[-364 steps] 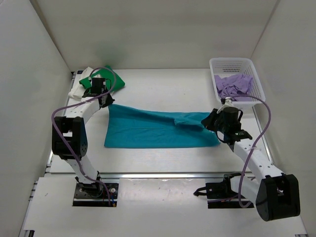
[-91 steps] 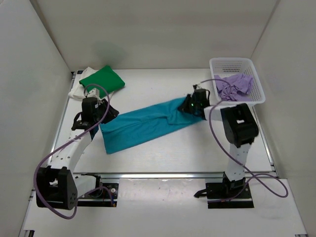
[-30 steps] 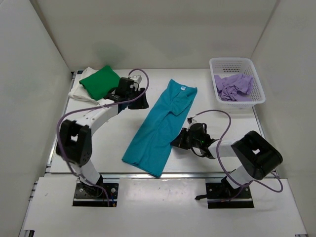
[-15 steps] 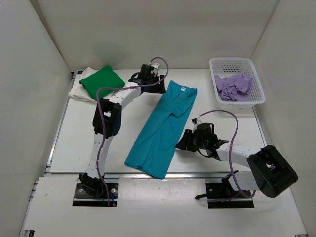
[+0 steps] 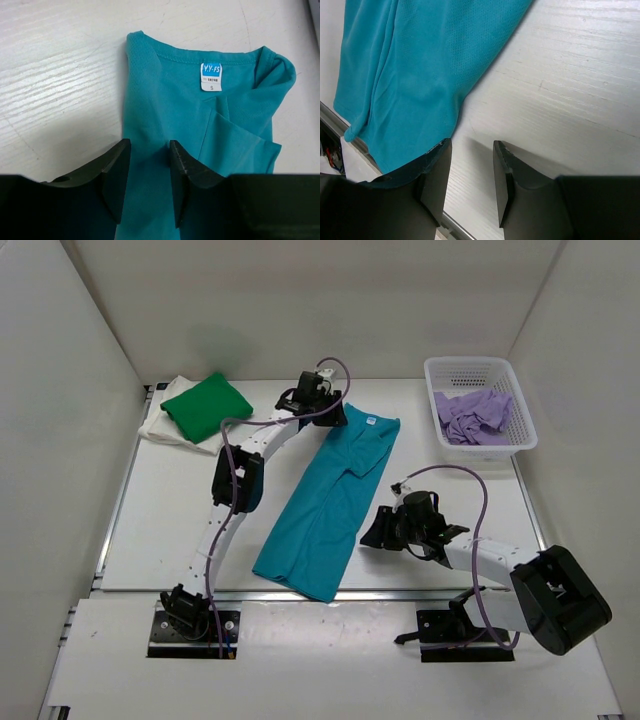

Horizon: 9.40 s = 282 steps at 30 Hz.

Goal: Fold and stack the t-shirts
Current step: Rotate the tshirt 90 degrees, then grab the bottom of the folded rectangular tshirt with both arms, then fold the folded rectangular tshirt in 1/3 of the way, then grab one side of the 2/3 rectangular tshirt with both arms

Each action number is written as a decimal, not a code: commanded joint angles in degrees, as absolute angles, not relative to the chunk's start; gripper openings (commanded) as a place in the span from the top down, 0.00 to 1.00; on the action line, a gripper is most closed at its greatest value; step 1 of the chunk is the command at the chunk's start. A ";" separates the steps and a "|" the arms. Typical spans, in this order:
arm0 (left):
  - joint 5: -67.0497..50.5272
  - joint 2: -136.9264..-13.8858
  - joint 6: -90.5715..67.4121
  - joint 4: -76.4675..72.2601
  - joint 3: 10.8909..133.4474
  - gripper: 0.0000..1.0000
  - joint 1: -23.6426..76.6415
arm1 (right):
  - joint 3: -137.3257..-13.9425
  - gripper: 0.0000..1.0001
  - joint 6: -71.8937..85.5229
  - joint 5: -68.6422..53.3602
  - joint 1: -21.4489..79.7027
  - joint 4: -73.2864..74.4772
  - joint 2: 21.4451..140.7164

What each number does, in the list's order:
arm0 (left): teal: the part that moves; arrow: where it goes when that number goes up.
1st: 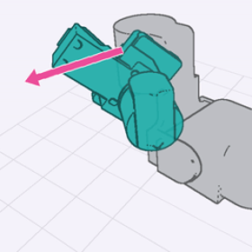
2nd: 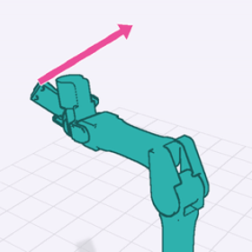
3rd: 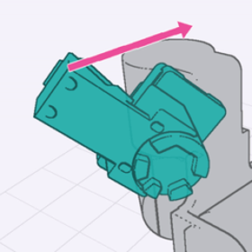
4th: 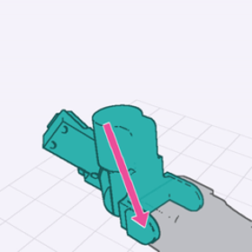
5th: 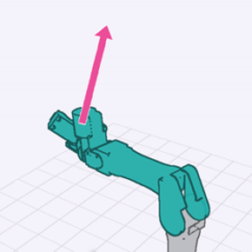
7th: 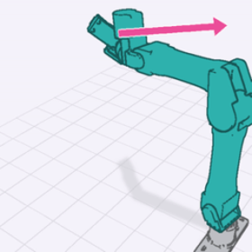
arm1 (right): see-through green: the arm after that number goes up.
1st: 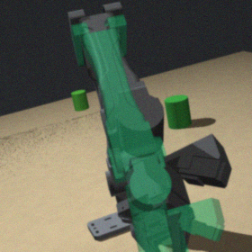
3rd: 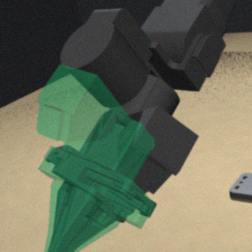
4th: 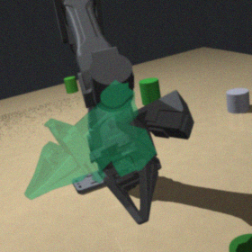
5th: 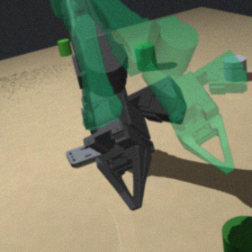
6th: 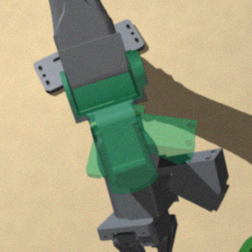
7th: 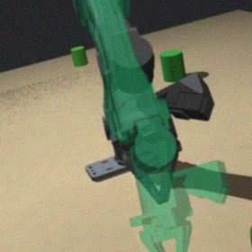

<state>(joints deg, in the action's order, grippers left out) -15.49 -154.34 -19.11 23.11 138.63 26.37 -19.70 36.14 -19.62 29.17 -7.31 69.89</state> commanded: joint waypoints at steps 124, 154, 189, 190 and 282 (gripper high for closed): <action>-19.78 -46.51 -43.16 17.03 13.61 1.00 30.95 | -18.88 1.00 44.31 -12.39 42.55 5.35 55.28; -10.37 -95.79 -34.72 11.08 63.36 1.00 20.13 | -70.05 1.00 24.88 -26.72 15.82 1.68 103.35; -15.03 -95.35 -44.02 -11.51 52.48 0.57 22.32 | -85.42 1.00 22.32 -29.26 19.42 6.59 116.71; -15.81 -96.58 -44.82 -12.12 51.77 0.58 22.15 | -87.95 1.00 21.54 -29.62 19.95 7.98 118.63; -5.45 -93.51 -53.52 -19.86 30.67 0.55 24.70 | -28.48 0.60 45.79 -24.44 15.56 -42.88 98.34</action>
